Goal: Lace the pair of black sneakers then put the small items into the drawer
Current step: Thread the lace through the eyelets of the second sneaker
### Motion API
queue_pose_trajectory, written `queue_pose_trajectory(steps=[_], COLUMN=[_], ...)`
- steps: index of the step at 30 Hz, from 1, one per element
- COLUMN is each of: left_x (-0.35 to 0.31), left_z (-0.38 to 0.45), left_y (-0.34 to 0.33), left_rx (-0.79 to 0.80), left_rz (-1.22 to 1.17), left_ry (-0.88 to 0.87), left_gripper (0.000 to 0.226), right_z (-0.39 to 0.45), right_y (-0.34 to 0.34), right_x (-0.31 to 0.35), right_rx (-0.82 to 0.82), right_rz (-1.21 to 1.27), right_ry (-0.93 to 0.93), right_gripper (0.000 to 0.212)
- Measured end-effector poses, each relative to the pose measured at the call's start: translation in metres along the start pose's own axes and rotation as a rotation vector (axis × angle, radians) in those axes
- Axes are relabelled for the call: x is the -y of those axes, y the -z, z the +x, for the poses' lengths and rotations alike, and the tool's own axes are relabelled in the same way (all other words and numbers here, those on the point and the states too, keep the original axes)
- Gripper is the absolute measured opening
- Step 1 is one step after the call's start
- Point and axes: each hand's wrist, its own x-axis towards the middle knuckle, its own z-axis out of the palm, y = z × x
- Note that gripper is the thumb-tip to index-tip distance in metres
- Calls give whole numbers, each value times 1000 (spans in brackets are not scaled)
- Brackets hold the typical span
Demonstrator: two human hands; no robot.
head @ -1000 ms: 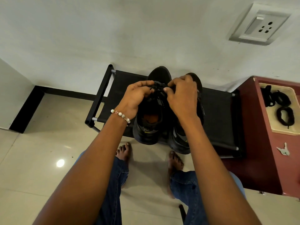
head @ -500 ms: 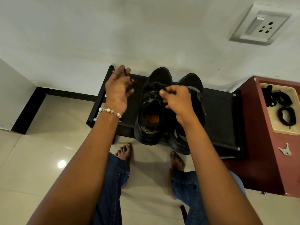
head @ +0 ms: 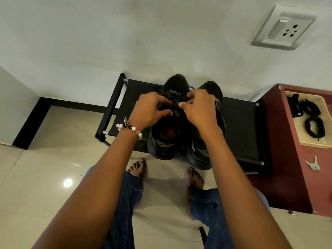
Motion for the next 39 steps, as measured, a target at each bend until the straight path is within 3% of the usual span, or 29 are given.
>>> queue_pose_trajectory(steps=[2, 4, 9, 15, 19, 23, 30, 33, 37, 39], left_x=[1, 1, 5, 1, -4, -3, -6, -9, -10, -7], left_z=[0, -1, -5, -10, -8, -5, 1, 1, 6, 9], left_y=[-4, -8, -15, -17, -28, -32, -30, -29, -18, -7], left_rx=[-30, -63, -174, -292, -271, -268, -360, -425, -452, -508], left_rz=[25, 60, 8, -137, 48, 161, 84, -156, -858, -1058], left_ry=[25, 59, 161, 239, 84, 25, 12, 105, 433, 543], left_gripper=[57, 61, 44, 30, 34, 27, 16, 12, 5, 9], right_z=[-10, -16, -23, -23, -25, -24, -23, -23, -23, -23], right_y=[-4, -11, -26, -29, -36, -38, -47, -48, -48, -49], right_x=[9, 11, 0, -9, -10, -13, -16, -16, -16, -17], right_rx=[31, 106, 117, 52, 21, -5, -45, -64, -58, -69], right_rz=[-219, -245, -242, -204, -221, -224, -340, -347, -349, -338], right_ry=[73, 79, 82, 51, 86, 90, 134, 139, 124, 116], right_gripper=[33, 34, 19, 20, 12, 18, 18, 21, 24, 24])
